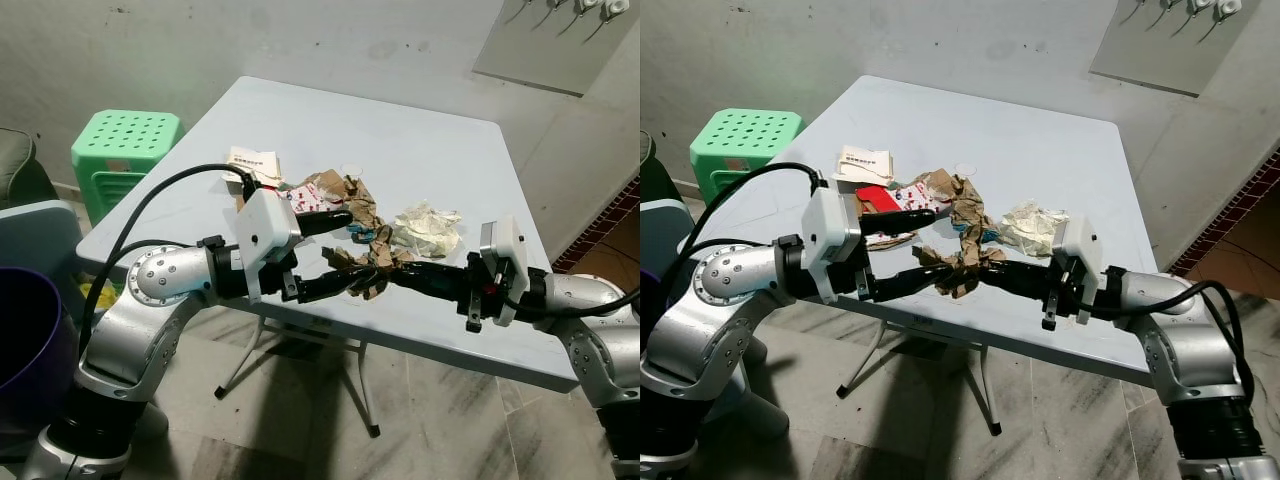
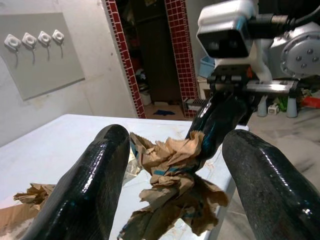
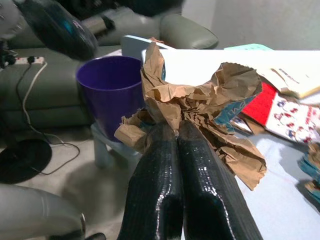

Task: Picking trash to rubbish bin

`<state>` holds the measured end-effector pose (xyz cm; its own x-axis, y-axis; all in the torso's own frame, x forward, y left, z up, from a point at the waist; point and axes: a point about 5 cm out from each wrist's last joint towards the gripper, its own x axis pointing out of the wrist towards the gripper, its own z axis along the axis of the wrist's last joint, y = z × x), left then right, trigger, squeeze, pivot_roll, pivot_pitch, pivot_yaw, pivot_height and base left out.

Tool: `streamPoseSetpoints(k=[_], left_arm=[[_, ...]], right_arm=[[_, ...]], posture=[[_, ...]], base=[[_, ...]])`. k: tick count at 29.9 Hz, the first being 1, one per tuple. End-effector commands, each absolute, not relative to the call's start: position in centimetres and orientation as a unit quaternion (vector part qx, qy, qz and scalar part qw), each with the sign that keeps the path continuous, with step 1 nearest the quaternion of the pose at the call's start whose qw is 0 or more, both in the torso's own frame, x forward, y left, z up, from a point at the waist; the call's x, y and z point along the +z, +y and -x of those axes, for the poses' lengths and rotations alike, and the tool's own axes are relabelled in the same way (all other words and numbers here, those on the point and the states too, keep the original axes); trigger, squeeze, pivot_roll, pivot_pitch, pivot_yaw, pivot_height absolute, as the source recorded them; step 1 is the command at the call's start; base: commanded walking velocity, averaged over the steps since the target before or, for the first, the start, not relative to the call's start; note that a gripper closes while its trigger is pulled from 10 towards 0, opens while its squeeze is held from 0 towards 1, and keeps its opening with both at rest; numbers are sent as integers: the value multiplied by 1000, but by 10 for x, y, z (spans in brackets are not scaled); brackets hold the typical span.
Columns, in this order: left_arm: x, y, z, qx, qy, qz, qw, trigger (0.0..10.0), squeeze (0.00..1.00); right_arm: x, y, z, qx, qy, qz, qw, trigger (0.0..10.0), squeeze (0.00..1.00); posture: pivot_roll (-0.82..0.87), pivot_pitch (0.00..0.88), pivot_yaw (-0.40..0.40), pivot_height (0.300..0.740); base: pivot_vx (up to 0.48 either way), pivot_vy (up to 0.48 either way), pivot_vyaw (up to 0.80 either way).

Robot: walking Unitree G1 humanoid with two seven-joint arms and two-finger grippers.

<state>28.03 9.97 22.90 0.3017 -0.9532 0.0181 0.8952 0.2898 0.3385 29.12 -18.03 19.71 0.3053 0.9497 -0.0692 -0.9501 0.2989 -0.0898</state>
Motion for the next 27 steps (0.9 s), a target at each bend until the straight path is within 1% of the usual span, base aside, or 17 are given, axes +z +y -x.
streamPoseSetpoints(k=[1, 3, 6, 13, 14, 15, 16, 17, 18, 23, 27], left_arm=[[226, 101, -280, -582, -101, -138, 795, 10000, 0], [224, 102, -281, -581, -97, -141, 796, 10000, 0], [223, 103, -283, -579, -96, -142, 797, 10000, 0], [224, 104, -283, -581, -95, -131, 797, 10000, 0], [225, 104, -283, -584, -93, -121, 797, 4000, 0], [225, 105, -283, -586, -92, -117, 797, 4000, 0], [225, 105, -283, -587, -90, -115, 796, 2706, 0], [225, 105, -283, -588, -90, -115, 796, 2706, 0], [225, 105, -283, -591, -89, -106, 794, 0, 0], [228, 105, -282, -595, -90, -90, 794, 0, 0], [228, 104, -281, -597, -89, -94, 792, 0, 0]], right_arm=[[210, -183, -289, 595, -11, 53, 802, 10000, 0], [215, -181, -286, 608, -12, 32, 793, 10000, 0], [218, -180, -283, 615, -8, 23, 788, 10000, 0], [224, -177, -278, 629, -1, 20, 777, 10000, 0], [225, -176, -277, 630, -3, 15, 777, 10000, 0], [225, -176, -277, 630, -3, 10, 776, 10000, 0], [226, -175, -277, 630, -4, 6, 776, 10000, 0], [226, -174, -277, 631, -3, 6, 775, 10000, 0], [228, -173, -275, 635, -3, 2, 772, 10000, 0], [229, -173, -275, 635, 0, 5, 773, 10000, 0], [231, -172, -275, 634, -2, -2, 774, 10000, 0]], posture=[[55, 81, -94, 740], [54, 84, -95, 740], [53, 87, -93, 740], [52, 91, -92, 740], [53, 91, -91, 740], [52, 92, -91, 740], [53, 92, -92, 740], [52, 94, -90, 740], [53, 93, -91, 740], [52, 95, -92, 740], [53, 97, -91, 740]], base=[[0, 0, 0], [0, 0, 0], [0, 0, 0], [0, 0, 0], [0, 0, 0], [0, 0, 0], [0, 0, 0], [0, 0, 0], [0, 0, 0], [0, 0, 0], [0, 0, 0]])
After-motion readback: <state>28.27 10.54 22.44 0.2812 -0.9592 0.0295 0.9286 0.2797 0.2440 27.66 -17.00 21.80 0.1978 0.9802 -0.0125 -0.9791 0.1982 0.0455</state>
